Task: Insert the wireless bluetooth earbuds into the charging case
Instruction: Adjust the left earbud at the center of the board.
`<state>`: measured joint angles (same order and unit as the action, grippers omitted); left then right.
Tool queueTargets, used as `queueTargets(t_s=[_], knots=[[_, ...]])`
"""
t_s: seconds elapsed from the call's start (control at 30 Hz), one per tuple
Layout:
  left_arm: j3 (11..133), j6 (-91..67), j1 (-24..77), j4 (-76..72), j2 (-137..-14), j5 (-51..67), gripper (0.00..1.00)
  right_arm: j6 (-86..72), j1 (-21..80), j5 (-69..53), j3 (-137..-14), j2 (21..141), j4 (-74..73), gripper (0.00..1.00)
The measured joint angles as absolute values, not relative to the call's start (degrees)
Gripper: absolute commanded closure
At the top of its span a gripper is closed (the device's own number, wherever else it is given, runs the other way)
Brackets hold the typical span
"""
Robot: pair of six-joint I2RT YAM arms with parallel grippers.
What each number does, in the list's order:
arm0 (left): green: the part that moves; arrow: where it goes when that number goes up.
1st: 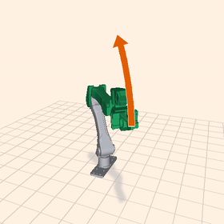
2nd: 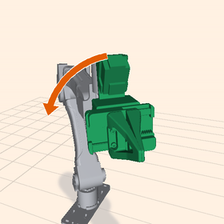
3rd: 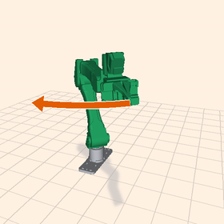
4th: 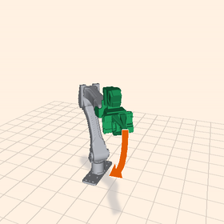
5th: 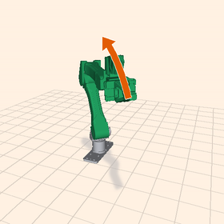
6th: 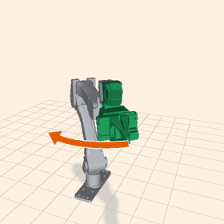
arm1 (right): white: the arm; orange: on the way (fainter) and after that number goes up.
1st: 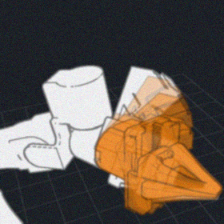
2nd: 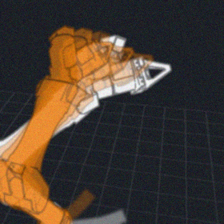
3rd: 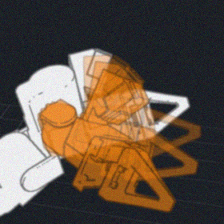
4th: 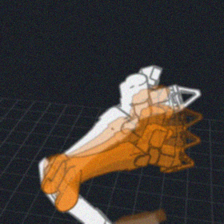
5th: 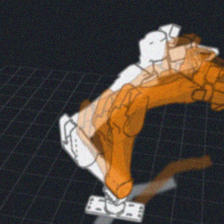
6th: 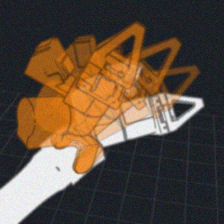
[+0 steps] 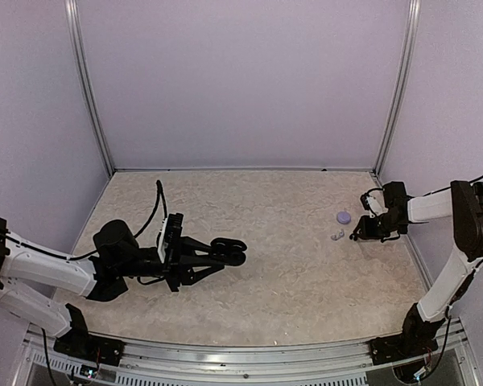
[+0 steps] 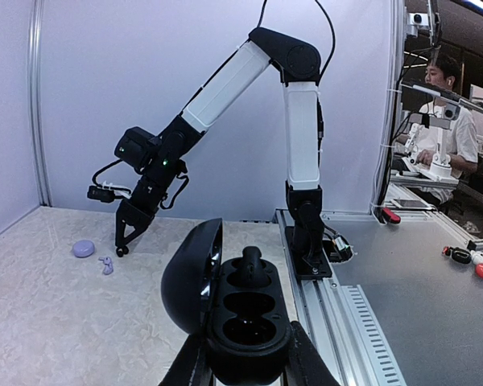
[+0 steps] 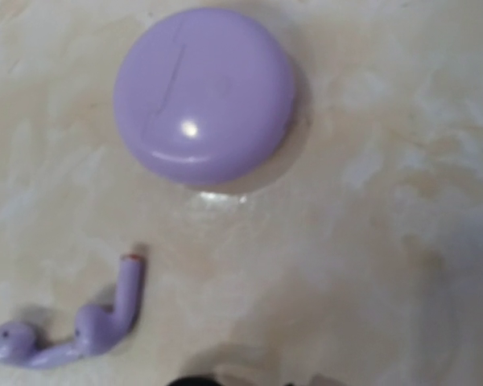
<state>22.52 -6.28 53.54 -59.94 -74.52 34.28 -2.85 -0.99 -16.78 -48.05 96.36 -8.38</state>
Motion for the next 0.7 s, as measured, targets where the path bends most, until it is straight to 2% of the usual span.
queueTargets(t_s=[0.13, 0.47, 0.7], knots=[[22.41, -6.28, 53.54, -59.96, -74.17, 34.28, 0.91, -2.85, -0.99, -18.02, -48.05, 96.38, -9.1, 0.77], [21.85, -6.28, 53.54, -60.01, -73.58, 34.3, 0.91, -2.79, -0.99, -19.53, -48.05, 96.38, -10.13, 0.85], [21.85, -6.28, 53.54, -60.01, -73.54, 34.3, 0.91, -3.07, -0.4, -20.12, -48.05, 96.36, -10.22, 0.86]])
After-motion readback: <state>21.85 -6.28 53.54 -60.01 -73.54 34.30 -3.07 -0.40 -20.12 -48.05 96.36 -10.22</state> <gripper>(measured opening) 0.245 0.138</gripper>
